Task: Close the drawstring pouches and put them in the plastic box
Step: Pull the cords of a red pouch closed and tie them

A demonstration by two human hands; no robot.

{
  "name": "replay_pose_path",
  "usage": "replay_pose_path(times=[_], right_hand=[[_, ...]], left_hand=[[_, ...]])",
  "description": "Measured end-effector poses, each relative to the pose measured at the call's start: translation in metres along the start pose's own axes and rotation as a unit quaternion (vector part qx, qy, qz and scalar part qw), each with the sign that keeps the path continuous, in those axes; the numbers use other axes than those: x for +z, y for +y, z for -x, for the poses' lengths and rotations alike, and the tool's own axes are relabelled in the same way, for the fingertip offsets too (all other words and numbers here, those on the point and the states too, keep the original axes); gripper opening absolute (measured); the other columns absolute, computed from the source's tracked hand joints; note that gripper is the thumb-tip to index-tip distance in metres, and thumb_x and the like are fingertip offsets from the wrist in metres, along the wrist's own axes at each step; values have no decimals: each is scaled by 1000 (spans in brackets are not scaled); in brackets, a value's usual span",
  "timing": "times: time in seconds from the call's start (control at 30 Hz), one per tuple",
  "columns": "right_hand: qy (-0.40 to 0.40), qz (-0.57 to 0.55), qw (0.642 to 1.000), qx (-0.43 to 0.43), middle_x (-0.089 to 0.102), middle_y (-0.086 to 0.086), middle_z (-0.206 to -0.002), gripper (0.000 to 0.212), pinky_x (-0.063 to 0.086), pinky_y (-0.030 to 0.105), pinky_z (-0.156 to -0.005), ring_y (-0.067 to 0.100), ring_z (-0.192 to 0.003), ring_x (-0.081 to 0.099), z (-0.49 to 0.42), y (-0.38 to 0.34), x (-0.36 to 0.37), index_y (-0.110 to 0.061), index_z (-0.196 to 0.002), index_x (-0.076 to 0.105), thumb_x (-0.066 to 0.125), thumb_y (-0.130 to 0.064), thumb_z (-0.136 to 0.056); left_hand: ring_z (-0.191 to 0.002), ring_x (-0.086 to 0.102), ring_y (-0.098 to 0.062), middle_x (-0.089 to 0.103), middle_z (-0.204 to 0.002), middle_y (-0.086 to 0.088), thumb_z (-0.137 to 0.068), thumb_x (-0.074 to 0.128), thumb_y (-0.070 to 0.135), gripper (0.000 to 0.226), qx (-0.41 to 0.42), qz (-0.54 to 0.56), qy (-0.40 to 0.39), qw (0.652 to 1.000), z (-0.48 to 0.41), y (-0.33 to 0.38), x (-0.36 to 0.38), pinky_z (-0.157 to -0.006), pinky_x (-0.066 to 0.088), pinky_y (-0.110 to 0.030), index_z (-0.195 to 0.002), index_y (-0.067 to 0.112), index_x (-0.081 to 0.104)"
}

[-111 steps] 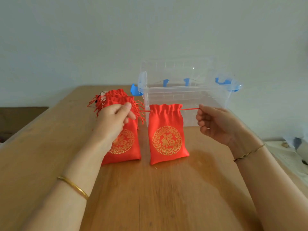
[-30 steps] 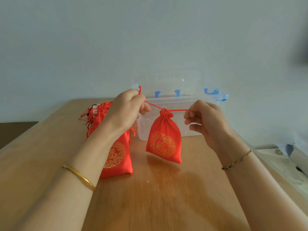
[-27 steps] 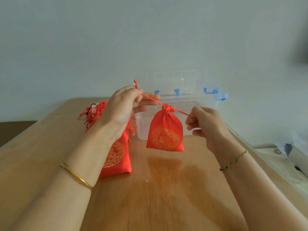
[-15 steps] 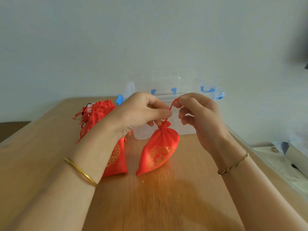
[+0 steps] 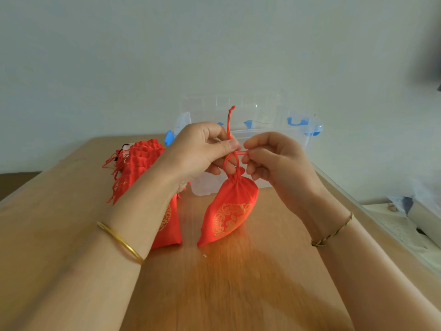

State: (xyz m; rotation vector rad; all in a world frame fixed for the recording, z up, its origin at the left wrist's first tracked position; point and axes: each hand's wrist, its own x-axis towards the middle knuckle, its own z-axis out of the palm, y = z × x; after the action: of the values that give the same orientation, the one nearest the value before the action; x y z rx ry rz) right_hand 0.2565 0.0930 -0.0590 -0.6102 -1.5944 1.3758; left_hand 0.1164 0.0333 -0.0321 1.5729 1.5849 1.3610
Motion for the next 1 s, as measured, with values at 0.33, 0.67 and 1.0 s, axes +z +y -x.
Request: replay_pose_path(times=[0.33,0.67,1.0], right_hand=[[34,241,953,-181,42,-7,-59,14,30,11,-53,1,-53,39,3,5,8,-16,-77,65,75,-8,-71],[27,384,888,-252,48,-5,-70,7,34,21,-57,8,-62,45,6,5,11,-15,-79,71,66,-19,-78],[3,-46,995,89,29,-2,-50,35,20,17,-37,6,-39,22,1,6,2,-12,-53,45,60,-8,-85]], left_hand=[[-42,60,-5,62,-45,2,-88,59,8,16,-8,-2,55,998,-2,-3,5,-39,40,-13,-72,6,58],[-41,58,-4,61,-46,3,-87,59,4,8,1,-13,78,997,-1,-2,6,-39,40,-13,-85,-4,61],[-60,49,-10,54,-74,3,-75,73,16,12,78,-136,84,984,8,19,-3,-54,37,-17,-74,22,63]])
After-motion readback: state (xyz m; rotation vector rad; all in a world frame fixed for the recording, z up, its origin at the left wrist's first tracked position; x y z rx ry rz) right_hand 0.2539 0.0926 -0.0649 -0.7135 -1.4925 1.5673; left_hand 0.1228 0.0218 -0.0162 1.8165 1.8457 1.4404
